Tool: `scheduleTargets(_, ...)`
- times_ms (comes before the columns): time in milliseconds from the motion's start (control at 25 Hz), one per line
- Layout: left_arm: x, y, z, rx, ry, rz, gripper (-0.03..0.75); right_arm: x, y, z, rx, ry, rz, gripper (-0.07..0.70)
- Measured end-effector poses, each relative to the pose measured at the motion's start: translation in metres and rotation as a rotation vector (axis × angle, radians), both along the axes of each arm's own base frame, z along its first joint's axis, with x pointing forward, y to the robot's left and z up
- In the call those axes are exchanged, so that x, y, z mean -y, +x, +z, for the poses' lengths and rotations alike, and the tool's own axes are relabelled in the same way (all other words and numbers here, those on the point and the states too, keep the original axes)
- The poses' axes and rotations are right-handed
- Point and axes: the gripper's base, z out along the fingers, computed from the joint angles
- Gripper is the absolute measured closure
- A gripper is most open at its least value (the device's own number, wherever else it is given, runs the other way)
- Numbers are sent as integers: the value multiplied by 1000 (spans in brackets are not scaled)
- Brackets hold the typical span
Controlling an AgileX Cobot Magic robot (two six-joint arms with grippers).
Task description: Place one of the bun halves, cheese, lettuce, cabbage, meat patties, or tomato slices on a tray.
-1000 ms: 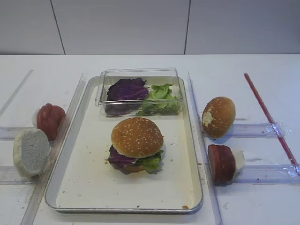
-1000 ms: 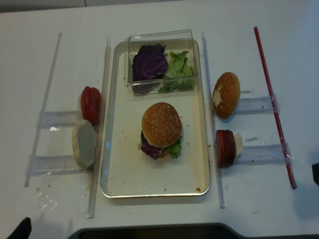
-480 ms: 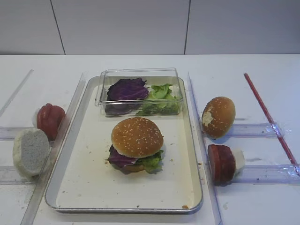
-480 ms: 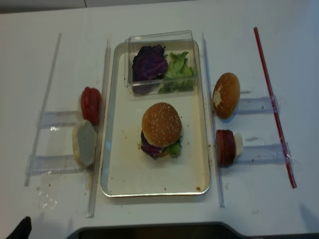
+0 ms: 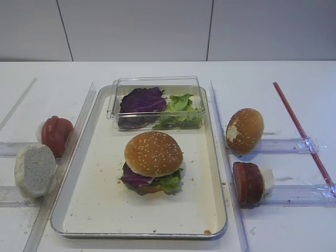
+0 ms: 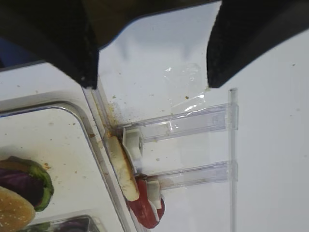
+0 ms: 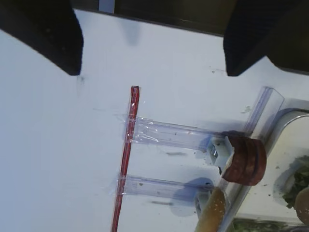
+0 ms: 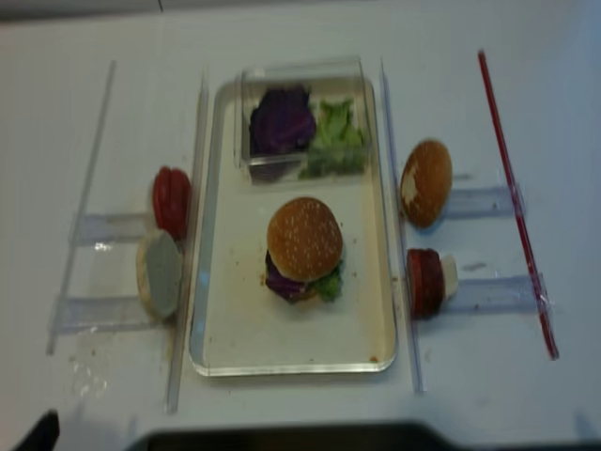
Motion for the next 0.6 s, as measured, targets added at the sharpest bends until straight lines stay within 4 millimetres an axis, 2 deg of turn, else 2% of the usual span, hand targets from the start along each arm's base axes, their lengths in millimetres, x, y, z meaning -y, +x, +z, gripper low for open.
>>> scheduleTargets(200,0,0,0,0,0,0,276,-1,7,1,70,6,-5,37)
scheduleTargets(600,0,0,0,0,0,0,276,0,11,-2,77,-2,-12,39)
